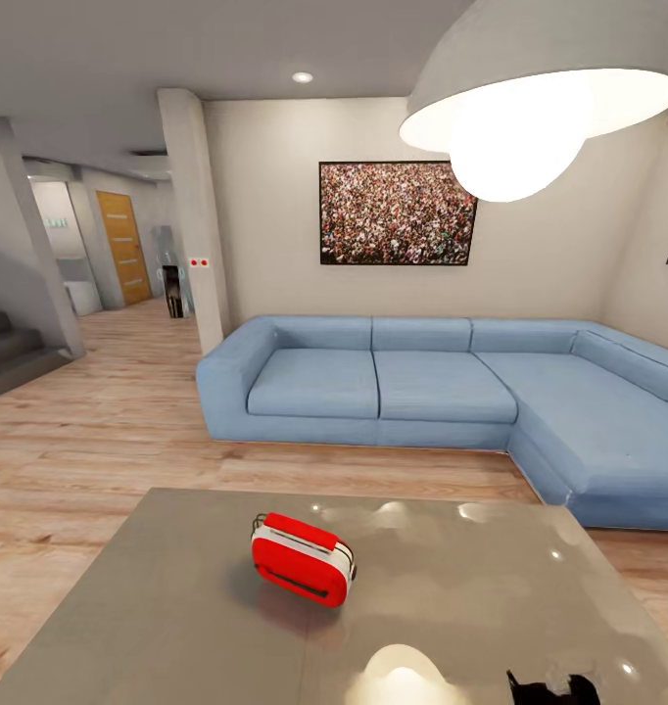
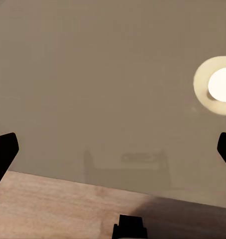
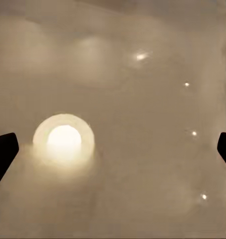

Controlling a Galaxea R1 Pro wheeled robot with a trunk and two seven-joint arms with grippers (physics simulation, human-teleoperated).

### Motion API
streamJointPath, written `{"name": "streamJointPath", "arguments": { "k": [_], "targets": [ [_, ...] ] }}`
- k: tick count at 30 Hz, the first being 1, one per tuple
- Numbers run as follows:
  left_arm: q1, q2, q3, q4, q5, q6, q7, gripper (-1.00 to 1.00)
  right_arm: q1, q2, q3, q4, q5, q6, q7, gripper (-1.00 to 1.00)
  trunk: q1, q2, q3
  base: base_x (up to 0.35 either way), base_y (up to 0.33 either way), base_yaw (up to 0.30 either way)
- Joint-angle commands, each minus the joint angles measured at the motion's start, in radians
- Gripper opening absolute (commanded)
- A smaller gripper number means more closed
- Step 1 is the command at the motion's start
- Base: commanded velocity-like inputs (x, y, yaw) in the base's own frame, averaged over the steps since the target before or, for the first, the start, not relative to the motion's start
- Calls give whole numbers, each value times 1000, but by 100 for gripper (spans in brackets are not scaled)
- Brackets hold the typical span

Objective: Turn on the radio receiver that's on the table in the living room.

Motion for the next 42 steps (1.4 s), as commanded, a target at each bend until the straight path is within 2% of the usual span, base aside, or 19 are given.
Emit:
{"name": "streamJointPath", "arguments": {
  "k": [1, 4, 6, 9, 12, 14, 16, 19, 21, 23, 28, 30, 33, 34, 37, 38, 39, 40, 42],
  "targets": [
    [0, 0, 0, 0, 0, 0, 0, 100, 0, 3, 0, -37, -1, 23, 0, 100, 0, 0, 0, 0, 0, 0],
    [0, -1, 0, 0, 0, 0, -1, 100, -2, 31, 7, -208, -1, 180, -1, 100, 0, 0, 0, 0, 0, 0],
    [0, -1, 0, 0, 0, 0, 0, 100, -36, 64, 50, -405, -1, 353, -2, 100, 0, 0, 0, 0, 0, 0],
    [0, -1, 0, 0, 0, 0, -1, 100, -97, 74, 85, -477, -2, 426, -2, 100, 0, 0, 0, 0, 0, 0],
    [0, -2, 0, 0, 0, 0, 0, 100, -211, 80, 105, -513, -5, 552, 2, 100, 0, 0, 0, 0, 0, 0],
    [0, -2, -1, 0, 0, 0, -1, 100, -318, 82, 110, -520, -10, 637, 7, 100, 0, 0, 0, 0, 0, 0],
    [0, -1, -1, 0, 0, -1, -1, 100, -395, 82, 111, -523, -11, 663, 8, 100, 0, 0, 0, 0, 0, 0],
    [0, 0, -1, 0, 0, -1, -1, 100, -463, 82, 112, -524, -12, 676, 8, 100, 0, 0, 0, 0, 0, 0],
    [0, 3, -1, 0, 0, -1, -2, 100, -551, 83, 112, -524, -17, 682, 9, 100, 0, 0, 0, 0, 0, 0],
    [0, 6, 0, 0, 0, -2, -1, 100, -593, 84, 112, -521, -20, 684, 10, 100, 0, 0, 0, 0, 0, 0],
    [0, 10, 0, 0, 1, -4, -2, 100, -660, 133, 112, -504, -24, 685, 11, 100, 0, 0, 0, 0, 0, 0],
    [0, 9, 0, 0, 0, -4, -2, 100, -674, 144, 112, -491, -25, 683, 9, 100, 0, 0, 0, 0, 0, 0],
    [0, 10, 0, 0, 1, -5, -2, 100, -702, 163, 107, -381, -23, 631, -11, 100, 0, 0, 0, 0, 0, 0],
    [0, 11, 0, 0, 1, -5, -2, 100, -722, 167, 106, -301, -24, 581, -32, 100, 0, 0, 0, 0, 0, 0],
    [0, 11, 0, 0, 0, -5, -2, 100, -770, 176, 106, -158, -23, 541, -59, 100, 0, 0, 0, 0, 0, 0],
    [0, 11, 0, 0, 0, -5, -2, 100, -803, 184, 106, -77, -22, 532, -65, 100, 0, 0, 0, 0, 0, 0],
    [0, 11, 0, 0, 0, -5, -2, 100, -857, 197, 108, 37, -19, 533, -67, 100, 0, 0, 0, 0, 0, 0],
    [0, 11, 0, 1, 0, -5, -1, 100, -890, 205, 110, 98, -18, 549, -61, 100, 0, 0, 0, 0, 0, 0],
    [0, 11, 0, 0, 0, -5, -1, 100, -923, 212, 113, 156, -16, 597, -29, 100, 0, 0, 0, 0, 0, 0]
  ]
}}
